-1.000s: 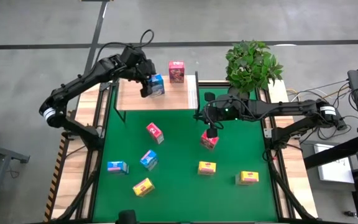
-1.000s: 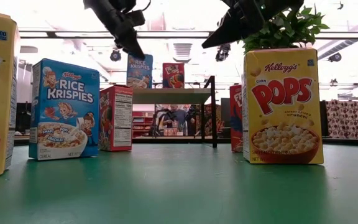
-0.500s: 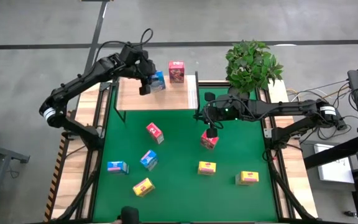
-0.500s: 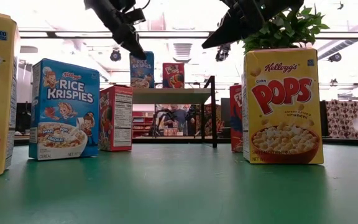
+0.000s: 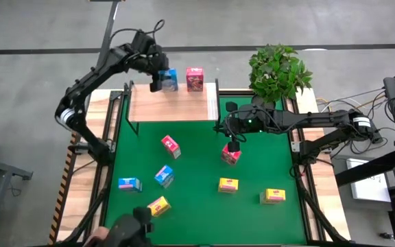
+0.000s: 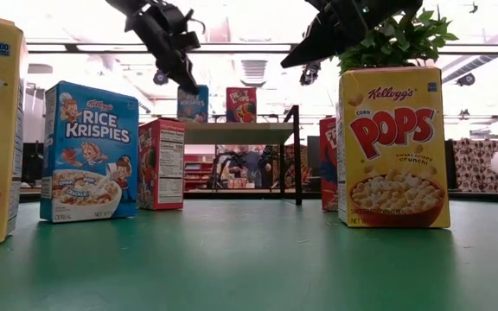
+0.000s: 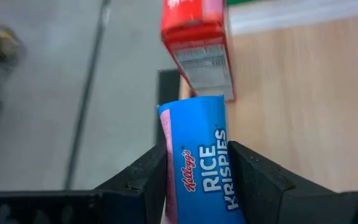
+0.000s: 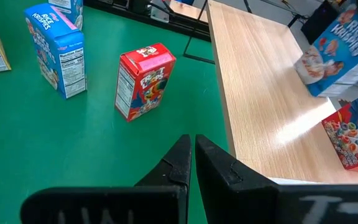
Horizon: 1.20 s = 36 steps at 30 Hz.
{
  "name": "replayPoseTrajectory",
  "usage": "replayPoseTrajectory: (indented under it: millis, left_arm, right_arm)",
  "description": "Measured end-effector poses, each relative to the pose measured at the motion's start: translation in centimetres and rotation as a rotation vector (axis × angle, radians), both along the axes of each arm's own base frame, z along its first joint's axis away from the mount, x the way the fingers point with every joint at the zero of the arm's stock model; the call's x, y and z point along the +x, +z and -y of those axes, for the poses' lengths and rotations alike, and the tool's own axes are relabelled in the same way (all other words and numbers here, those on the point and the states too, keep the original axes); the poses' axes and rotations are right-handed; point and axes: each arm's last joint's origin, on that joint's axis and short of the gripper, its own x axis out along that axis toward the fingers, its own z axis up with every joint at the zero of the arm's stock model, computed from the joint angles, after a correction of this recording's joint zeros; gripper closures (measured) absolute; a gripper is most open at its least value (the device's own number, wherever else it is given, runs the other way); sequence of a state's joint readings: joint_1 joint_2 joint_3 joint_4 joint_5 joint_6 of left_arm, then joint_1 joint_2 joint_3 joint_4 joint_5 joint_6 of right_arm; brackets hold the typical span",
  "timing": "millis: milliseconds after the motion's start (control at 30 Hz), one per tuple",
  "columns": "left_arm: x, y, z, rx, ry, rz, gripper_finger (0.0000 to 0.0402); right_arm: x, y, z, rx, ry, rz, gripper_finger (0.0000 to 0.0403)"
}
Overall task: Stack cereal on shelf
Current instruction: Adjust the blue cereal on the shelf
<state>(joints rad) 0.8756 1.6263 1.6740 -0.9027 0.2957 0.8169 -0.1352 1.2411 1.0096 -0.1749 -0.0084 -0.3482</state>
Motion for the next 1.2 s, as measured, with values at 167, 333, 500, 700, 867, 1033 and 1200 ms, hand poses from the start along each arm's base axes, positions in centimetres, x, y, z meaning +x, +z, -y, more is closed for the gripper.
replayPoseTrajectory:
  millis: [167, 333, 500, 700, 867, 1033, 1200]
  left_arm:
    - [0.8, 0.0, -1.0, -0.100, -0.037, -0.020, 0.0259]
    - [1.2, 0.1, -1.5, -0.151, -0.038, -0.059, 0.0259]
    - [1.3, 0.4, -1.6, -0.163, -0.040, -0.059, 0.0259]
    - [1.2, 0.7, -1.5, -0.185, -0.012, -0.038, 0.0259]
    - [1.2, 0.7, -1.5, -0.194, -0.001, -0.035, 0.0259]
    - [1.2, 0.7, -1.5, -0.194, 0.000, -0.037, 0.0259]
    - [1.3, 0.6, -1.5, -0.196, 0.001, -0.039, 0.0250]
  right_arm:
    - [0.0, -0.2, 0.0, 0.001, 0.000, -0.008, 0.0390]
    - [-0.1, -0.3, 0.0, 0.002, 0.000, -0.010, 0.0390]
    - [-0.1, -0.3, 0.0, 0.002, 0.000, -0.010, 0.0390]
    - [0.0, -0.3, 0.0, 0.001, -0.001, -0.009, 0.0390]
    - [0.0, -0.3, 0.0, 0.002, -0.001, -0.009, 0.0390]
    - [0.0, -0.3, 0.0, 0.001, -0.001, -0.009, 0.0390]
    - [0.0, -0.3, 0.0, 0.002, -0.001, -0.009, 0.0390]
